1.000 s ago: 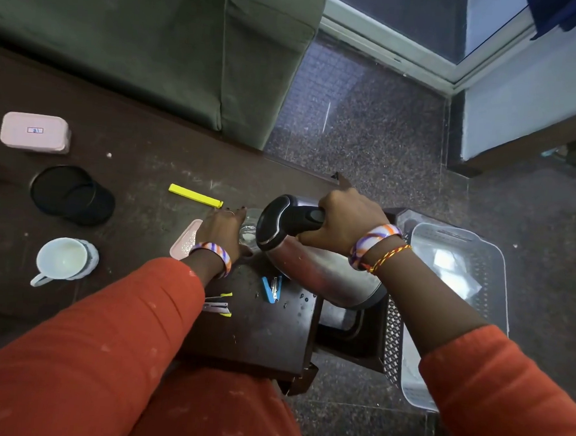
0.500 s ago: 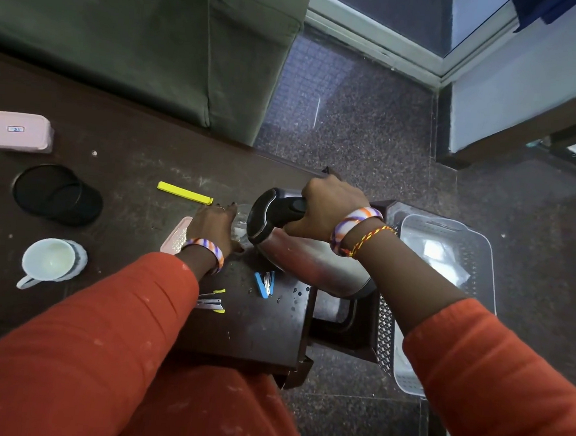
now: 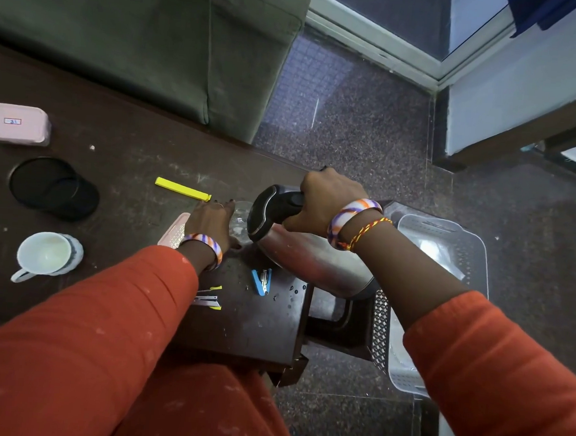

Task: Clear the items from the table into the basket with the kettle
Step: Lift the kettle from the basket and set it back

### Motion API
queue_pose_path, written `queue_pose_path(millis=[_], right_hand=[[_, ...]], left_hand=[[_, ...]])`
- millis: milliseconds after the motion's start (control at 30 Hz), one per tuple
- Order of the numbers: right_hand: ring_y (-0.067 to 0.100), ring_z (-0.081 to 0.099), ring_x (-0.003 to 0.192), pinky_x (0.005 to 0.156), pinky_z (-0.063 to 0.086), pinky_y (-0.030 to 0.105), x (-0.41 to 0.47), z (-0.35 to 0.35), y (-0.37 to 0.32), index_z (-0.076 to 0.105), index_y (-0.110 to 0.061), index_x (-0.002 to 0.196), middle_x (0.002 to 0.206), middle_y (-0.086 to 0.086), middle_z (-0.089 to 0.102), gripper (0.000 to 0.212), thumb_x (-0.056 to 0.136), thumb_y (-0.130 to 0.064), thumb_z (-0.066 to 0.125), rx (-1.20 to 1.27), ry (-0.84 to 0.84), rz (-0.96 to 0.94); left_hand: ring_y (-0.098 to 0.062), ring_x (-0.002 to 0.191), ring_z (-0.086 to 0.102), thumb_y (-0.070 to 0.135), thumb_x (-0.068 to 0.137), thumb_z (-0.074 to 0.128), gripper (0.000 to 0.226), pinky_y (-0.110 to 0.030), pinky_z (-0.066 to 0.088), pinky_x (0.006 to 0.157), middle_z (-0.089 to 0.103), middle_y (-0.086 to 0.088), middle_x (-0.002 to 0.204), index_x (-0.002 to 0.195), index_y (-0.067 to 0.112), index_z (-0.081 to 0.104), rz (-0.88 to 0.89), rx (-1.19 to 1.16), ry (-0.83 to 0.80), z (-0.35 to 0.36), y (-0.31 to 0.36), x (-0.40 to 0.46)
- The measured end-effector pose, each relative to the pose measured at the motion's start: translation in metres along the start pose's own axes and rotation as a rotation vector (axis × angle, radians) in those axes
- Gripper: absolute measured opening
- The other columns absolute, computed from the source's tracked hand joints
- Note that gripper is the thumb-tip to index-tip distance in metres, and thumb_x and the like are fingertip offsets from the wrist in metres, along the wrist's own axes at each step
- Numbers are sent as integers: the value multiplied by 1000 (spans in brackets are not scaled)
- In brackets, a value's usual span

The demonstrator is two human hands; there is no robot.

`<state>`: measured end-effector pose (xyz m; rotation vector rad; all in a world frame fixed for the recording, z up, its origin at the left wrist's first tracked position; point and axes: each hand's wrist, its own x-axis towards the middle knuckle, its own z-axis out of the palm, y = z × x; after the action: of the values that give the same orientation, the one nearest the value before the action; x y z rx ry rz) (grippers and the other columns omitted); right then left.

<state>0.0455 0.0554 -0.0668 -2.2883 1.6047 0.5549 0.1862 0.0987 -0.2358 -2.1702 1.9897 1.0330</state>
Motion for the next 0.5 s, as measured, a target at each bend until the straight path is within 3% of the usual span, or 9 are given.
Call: queue_pose_path(millis=[367, 500], right_hand=[[26, 47, 65, 59, 35, 27, -2, -7, -2, 63, -9, 89, 73, 4, 48, 43, 69, -46, 69, -17, 9, 0], [25, 47, 65, 52, 31, 23, -1, -7, -2, 61, -10, 87, 72, 4, 48, 41, 69, -46, 69, -16, 3, -3]], left_hand=[[-36, 125, 47, 33, 63, 81, 90, -38, 39, 102, 57, -18, 130, 139, 12, 38, -3, -20, 1, -3, 3, -4], [-35, 126, 45, 34, 64, 80, 91, -37, 38, 103, 56, -19, 132, 140, 11, 36, -7, 0, -11, -4, 4, -4]])
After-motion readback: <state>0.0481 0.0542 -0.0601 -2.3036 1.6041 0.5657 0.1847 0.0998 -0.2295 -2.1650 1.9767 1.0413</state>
